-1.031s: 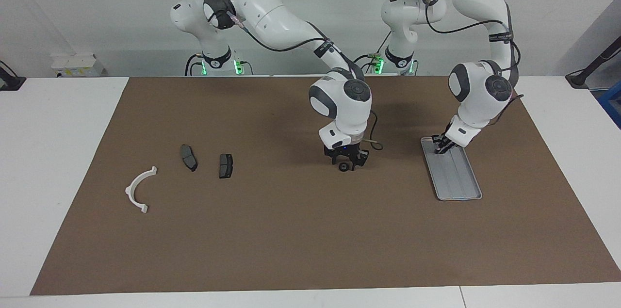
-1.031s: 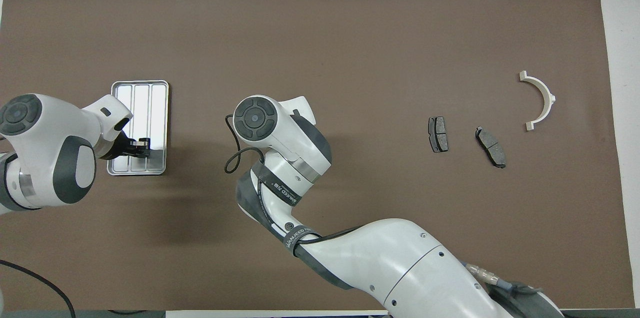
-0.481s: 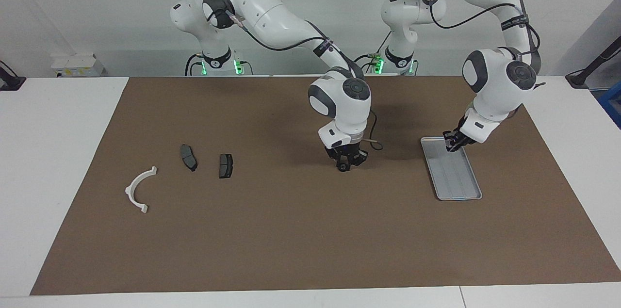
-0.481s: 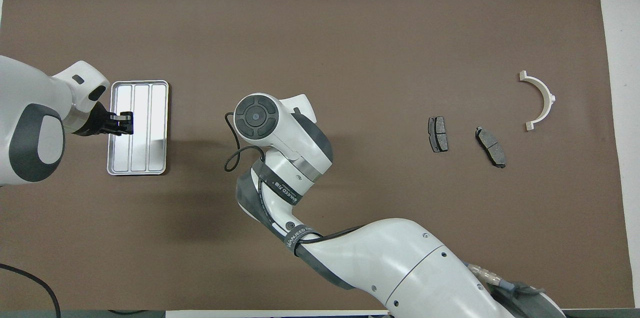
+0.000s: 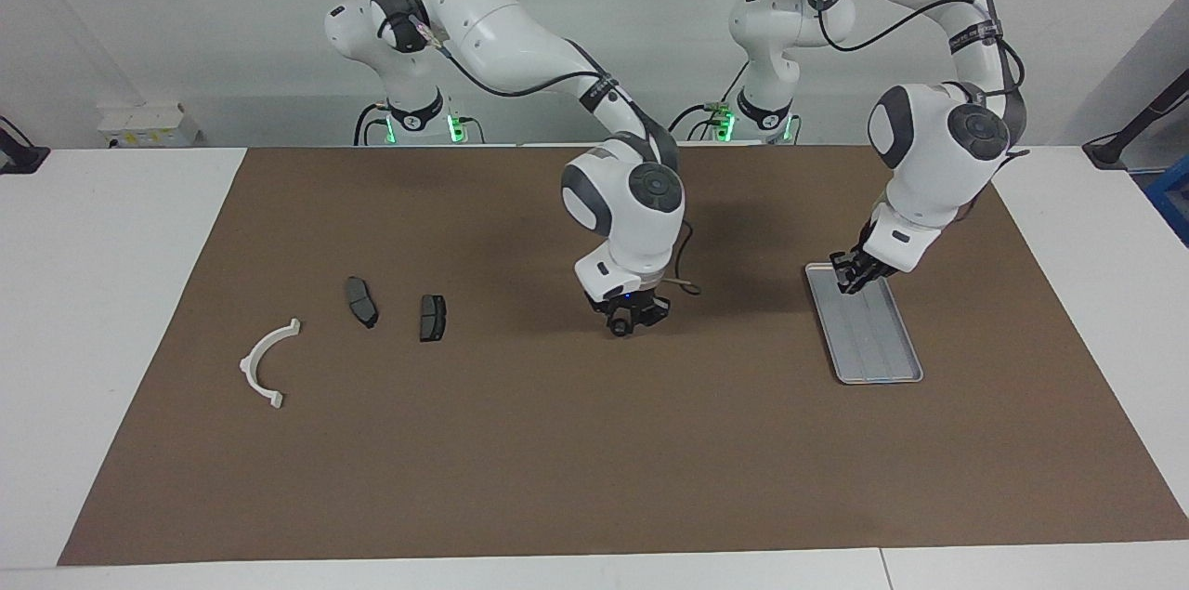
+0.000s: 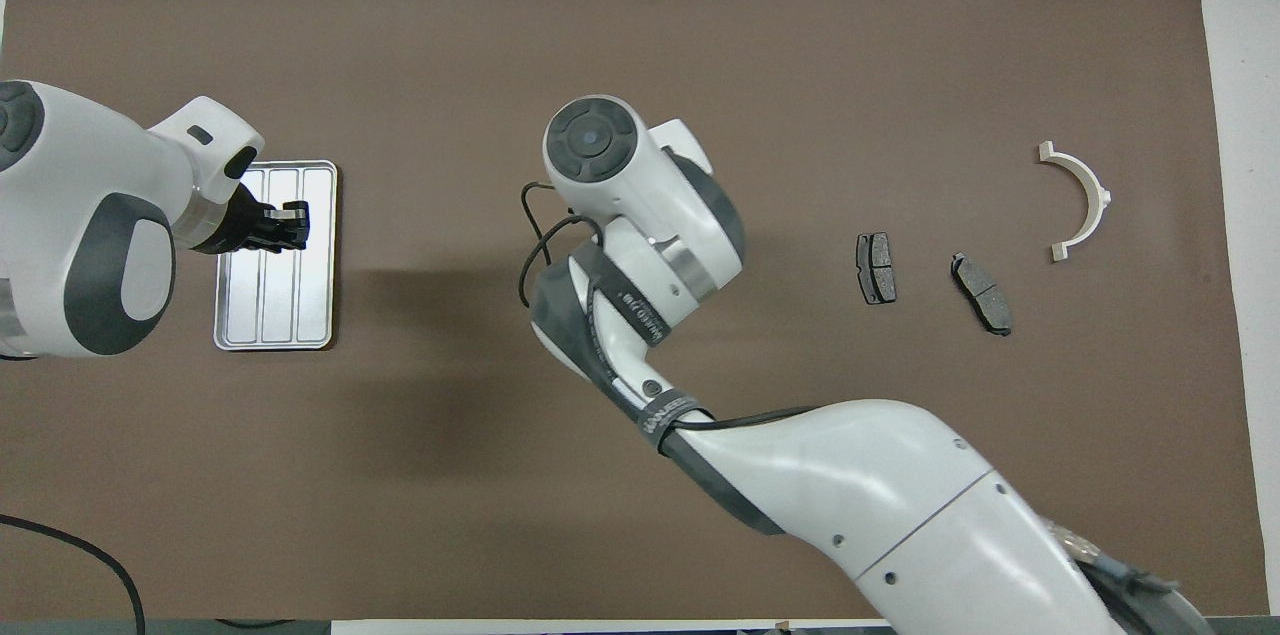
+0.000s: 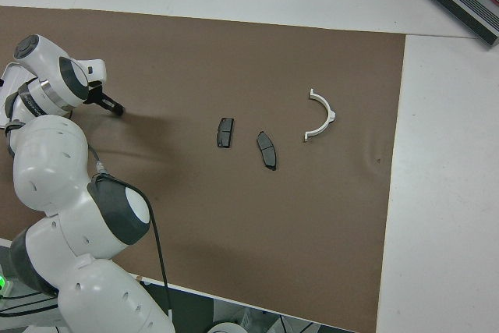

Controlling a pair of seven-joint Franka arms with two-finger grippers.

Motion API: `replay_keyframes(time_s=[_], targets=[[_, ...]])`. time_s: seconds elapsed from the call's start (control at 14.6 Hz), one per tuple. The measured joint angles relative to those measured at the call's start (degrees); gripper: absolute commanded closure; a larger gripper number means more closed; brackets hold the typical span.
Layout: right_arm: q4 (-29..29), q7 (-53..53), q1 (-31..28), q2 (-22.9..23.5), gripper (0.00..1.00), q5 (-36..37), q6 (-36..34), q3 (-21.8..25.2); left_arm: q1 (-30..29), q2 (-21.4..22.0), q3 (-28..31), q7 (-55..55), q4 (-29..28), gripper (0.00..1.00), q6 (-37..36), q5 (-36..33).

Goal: Place bearing gear from tray to pile

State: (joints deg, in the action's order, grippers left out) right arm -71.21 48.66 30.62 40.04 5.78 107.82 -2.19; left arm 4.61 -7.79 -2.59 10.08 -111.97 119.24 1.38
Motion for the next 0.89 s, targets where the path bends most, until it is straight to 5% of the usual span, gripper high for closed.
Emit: replay_keyframes(time_s=[0.41, 0.62, 0.89], targets=[[0.1, -35.84, -16.36, -8.78, 1.0, -0.91, -9.49, -0.24, 15.85, -6.0, -0.36, 22.22, 8.15, 0.95, 0.0, 0.14], [-3.94, -44.5, -21.84, -8.35, 1.0, -0.91, -4.59, -0.27, 22.56, -13.52, -0.35, 30.53, 14.34, 0.95, 0.6, 0.11], [-12.03, -48.37, -25.16, -7.69, 1.0, -0.91, 6.34, -0.26, 24.18, -18.71, 0.03, 33.09, 14.69, 0.94, 5.07, 0.03]])
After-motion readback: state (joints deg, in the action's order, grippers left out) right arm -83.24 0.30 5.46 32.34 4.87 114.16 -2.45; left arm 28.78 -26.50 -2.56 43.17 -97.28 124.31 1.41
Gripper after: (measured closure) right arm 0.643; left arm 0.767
